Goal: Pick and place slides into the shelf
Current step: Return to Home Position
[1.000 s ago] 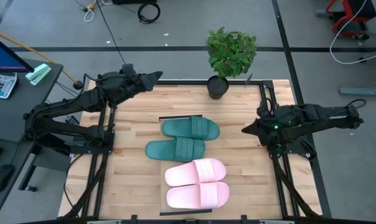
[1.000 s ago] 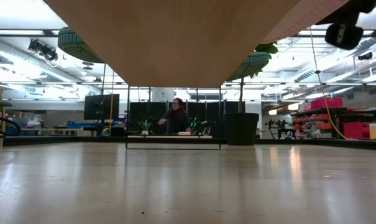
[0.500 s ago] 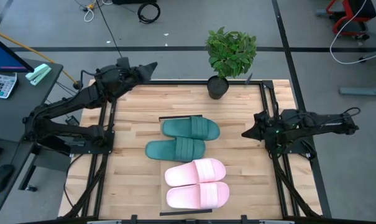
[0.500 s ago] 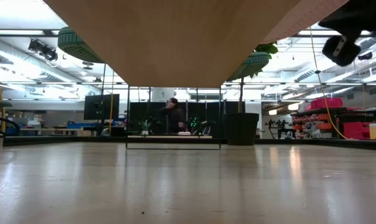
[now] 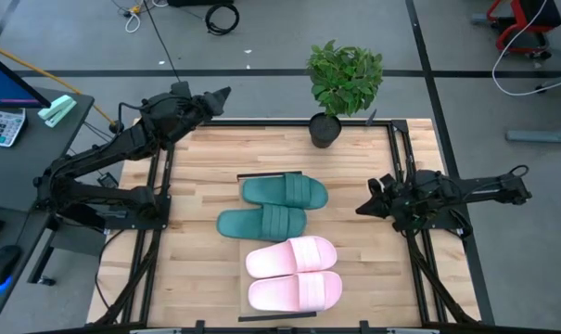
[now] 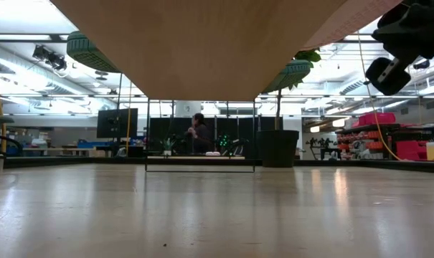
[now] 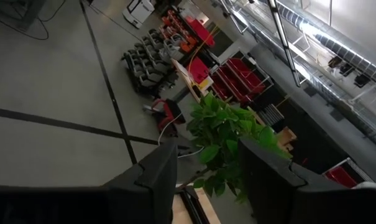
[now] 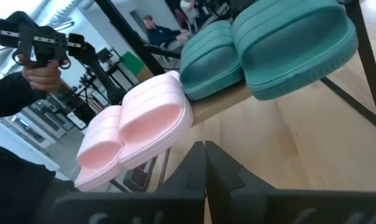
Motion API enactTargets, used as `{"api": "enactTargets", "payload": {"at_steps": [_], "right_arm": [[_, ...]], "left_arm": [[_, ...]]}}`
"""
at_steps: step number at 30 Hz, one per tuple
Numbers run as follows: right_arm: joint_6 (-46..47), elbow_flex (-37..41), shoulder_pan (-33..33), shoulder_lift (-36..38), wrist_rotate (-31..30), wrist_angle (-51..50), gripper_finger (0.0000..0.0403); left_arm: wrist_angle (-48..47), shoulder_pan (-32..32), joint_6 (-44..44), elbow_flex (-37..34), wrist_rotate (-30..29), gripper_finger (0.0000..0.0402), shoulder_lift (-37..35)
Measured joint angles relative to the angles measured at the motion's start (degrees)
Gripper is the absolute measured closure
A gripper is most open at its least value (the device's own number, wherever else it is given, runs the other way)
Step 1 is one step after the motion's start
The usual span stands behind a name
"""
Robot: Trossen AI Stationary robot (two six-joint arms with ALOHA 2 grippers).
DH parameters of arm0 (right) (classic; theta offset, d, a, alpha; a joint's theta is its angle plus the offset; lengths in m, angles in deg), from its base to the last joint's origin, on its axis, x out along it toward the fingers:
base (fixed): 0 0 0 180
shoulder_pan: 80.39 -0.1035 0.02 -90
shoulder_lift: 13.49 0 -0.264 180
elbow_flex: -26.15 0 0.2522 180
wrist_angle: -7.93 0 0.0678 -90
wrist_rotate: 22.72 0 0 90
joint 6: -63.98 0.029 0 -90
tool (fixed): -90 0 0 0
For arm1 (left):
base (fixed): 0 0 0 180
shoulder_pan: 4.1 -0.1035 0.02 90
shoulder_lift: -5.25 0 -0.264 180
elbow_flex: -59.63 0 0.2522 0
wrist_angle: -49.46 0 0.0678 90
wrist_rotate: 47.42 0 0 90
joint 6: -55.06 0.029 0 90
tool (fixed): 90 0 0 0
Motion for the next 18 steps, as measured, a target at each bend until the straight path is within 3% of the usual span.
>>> {"api": "enactTargets", "payload": {"at_steps": [7,18], "right_arm": [[-2.47,3.53,0.0,0.64,-0.52,7.39,0.0403],[-5.55,3.84,0.08,7.25,-1.55,7.19,0.0403]], "left_arm": [[0.1,-0.01,0.42,0.0,-0.51,0.023,0.0],[0.16,0.01,0.01,0.0,-1.85,0.023,0.0]]}}
